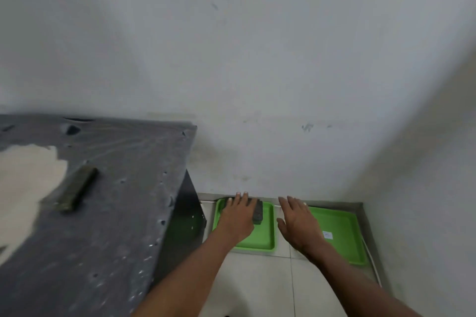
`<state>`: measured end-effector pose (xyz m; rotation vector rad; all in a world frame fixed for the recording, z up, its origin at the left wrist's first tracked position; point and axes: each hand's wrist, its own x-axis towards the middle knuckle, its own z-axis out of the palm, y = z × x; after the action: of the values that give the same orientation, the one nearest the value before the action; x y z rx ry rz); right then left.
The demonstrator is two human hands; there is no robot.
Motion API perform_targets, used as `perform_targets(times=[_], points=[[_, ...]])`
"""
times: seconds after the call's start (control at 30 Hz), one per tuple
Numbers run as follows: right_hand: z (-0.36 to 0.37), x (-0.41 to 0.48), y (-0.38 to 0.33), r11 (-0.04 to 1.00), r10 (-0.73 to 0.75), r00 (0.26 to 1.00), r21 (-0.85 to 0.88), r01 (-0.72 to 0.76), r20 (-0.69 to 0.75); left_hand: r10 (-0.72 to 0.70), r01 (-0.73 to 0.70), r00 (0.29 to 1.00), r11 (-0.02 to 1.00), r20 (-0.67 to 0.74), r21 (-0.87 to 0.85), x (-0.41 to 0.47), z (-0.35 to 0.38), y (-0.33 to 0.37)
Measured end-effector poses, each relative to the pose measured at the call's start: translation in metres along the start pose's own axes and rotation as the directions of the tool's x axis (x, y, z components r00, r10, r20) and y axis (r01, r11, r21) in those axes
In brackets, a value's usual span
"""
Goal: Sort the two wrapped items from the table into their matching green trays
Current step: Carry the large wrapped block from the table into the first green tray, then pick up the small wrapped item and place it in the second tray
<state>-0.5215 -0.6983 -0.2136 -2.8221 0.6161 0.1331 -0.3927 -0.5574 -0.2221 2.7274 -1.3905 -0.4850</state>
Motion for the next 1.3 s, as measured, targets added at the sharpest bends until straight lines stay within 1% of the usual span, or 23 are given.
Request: perform_targets(times=[0.1, 0.2, 0.3, 0.4, 0.53, 0.67, 0.8, 0.93, 1.07, 1.2, 1.3], points=[[-0.072, -0.025, -0.031, 0.999, -0.034, 0.999, 0.002, 0.034, -0.004, -0.025, 0.025, 0.999, 1.0, -0.02, -0.007, -0.048, -0.072, 0.007], [-0.121, -0.044, -0.064, 0.997, -0.076, 0.997, 0.0, 0.076, -0.009, -0.068, 0.067, 0.997, 0.997, -0.03, -0.029, -0.092, -0.122, 0.003], [-0.15, -0.053, -0.101, 0.993, -0.116, 0.993, 0.002, 0.116, -0.015, -0.111, 0.11, 0.993, 0.994, -0.049, -0.022, -0.127, -0.154, -0.015], [-0.161, -0.056, -0.139, 0.987, -0.157, 0.988, 0.013, 0.157, -0.009, -0.17, 0.167, 0.983, 0.985, -0.072, -0.044, -0.158, -0.171, -0.043], [-0.158, -0.051, -0.194, 0.98, -0.197, 0.98, 0.016, 0.196, 0.014, -0.267, 0.263, 0.958, 0.964, -0.109, -0.049, -0.192, -0.181, -0.099], [-0.141, -0.025, -0.261, 0.977, -0.214, 0.976, 0.009, 0.214, 0.027, -0.342, 0.337, 0.932, 0.94, -0.116, -0.058, -0.21, -0.189, -0.181], [-0.118, 0.012, -0.343, 0.978, -0.204, 0.979, 0.049, 0.203, 0.018, -0.372, 0.368, 0.926, 0.927, -0.059, -0.071, -0.216, -0.195, -0.274], [-0.095, 0.035, -0.419, 0.986, -0.16, 0.984, 0.068, 0.154, 0.078, -0.334, 0.331, 0.942, 0.94, -0.019, -0.084, -0.227, -0.19, -0.352], [-0.078, 0.045, -0.47, 0.991, -0.107, 0.991, 0.087, 0.099, 0.086, -0.27, 0.272, 0.962, 0.958, 0.037, -0.086, -0.227, -0.18, -0.403], [-0.063, 0.052, -0.489, 0.994, -0.059, 0.991, 0.103, 0.046, 0.121, -0.209, 0.214, 0.977, 0.968, 0.049, -0.132, -0.21, -0.167, -0.419], [-0.054, 0.055, -0.49, 0.996, -0.01, 0.991, 0.086, -0.002, 0.131, -0.18, 0.188, 0.981, 0.975, 0.072, -0.116, -0.201, -0.153, -0.418]])
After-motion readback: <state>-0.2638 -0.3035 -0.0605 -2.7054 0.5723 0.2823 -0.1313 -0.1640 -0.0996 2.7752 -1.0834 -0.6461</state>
